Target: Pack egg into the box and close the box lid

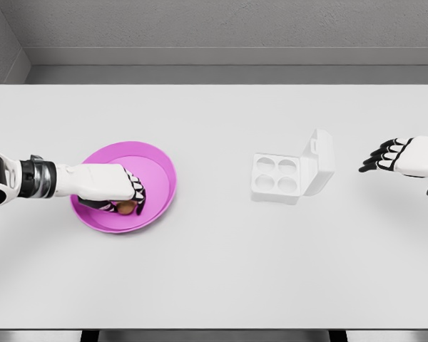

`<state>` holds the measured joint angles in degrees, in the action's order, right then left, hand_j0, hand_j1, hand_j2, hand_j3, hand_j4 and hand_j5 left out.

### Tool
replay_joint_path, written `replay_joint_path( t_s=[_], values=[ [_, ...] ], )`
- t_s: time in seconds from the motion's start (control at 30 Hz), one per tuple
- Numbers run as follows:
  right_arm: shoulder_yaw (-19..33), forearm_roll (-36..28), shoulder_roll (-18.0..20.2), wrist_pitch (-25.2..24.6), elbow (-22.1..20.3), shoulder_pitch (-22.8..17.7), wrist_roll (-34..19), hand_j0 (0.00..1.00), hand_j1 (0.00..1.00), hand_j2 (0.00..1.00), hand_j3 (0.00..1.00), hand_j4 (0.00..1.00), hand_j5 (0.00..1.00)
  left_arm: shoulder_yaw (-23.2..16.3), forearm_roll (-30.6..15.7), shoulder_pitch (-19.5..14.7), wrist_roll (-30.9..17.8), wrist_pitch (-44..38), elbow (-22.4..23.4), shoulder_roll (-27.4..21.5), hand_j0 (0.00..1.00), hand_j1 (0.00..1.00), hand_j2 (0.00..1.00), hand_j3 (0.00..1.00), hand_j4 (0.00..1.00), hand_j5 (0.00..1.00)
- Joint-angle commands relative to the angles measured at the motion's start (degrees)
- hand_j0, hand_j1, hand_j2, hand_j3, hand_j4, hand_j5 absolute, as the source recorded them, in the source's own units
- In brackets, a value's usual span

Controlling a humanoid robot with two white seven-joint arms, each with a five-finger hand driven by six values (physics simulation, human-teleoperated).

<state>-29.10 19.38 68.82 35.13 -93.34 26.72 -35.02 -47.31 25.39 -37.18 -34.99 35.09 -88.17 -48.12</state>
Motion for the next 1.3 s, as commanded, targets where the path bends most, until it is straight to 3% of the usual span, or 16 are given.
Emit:
replay_joint_path(
  t_s=[0.0, 0.17, 0.43, 0.67, 1.27],
  values=[
    [0.0, -0.2, 0.1, -0.1, 0.0, 0.0, 0.0, 1.00, 1.00, 1.00, 1.00, 1.00, 1.00, 0.0, -0.3, 0.0, 0.0, -0.1, 0.0, -0.1, 0.46, 0.46, 0.46, 0.46, 0.46, 0.46],
    [0.0, -0.2, 0.1, -0.1, 0.0, 0.0, 0.0, 1.00, 1.00, 1.00, 1.00, 1.00, 1.00, 0.3, -0.4, -0.9, 0.0, -0.1, -0.3, -0.3, 0.38, 0.38, 0.38, 0.38, 0.38, 0.38],
    [0.0, -0.2, 0.2, -0.1, 0.0, 0.0, 0.0, 1.00, 1.00, 1.00, 1.00, 1.00, 1.00, 0.5, -1.7, -4.3, 0.0, -0.1, -0.5, 1.0, 0.38, 0.38, 0.38, 0.38, 0.38, 0.38],
    [0.0, -0.2, 0.2, -0.1, -0.1, 0.0, 0.0, 1.00, 1.00, 1.00, 1.00, 1.00, 1.00, 0.4, -2.3, -7.9, 0.0, -0.1, -0.6, 5.8, 0.38, 0.38, 0.38, 0.38, 0.38, 0.38],
    [0.0, -0.2, 0.2, -0.1, -0.2, 0.0, 0.0, 1.00, 1.00, 1.00, 1.00, 1.00, 1.00, -0.2, -2.0, -12.4, 0.0, -0.1, -0.2, 15.8, 0.38, 0.38, 0.38, 0.38, 0.38, 0.38]
  ],
)
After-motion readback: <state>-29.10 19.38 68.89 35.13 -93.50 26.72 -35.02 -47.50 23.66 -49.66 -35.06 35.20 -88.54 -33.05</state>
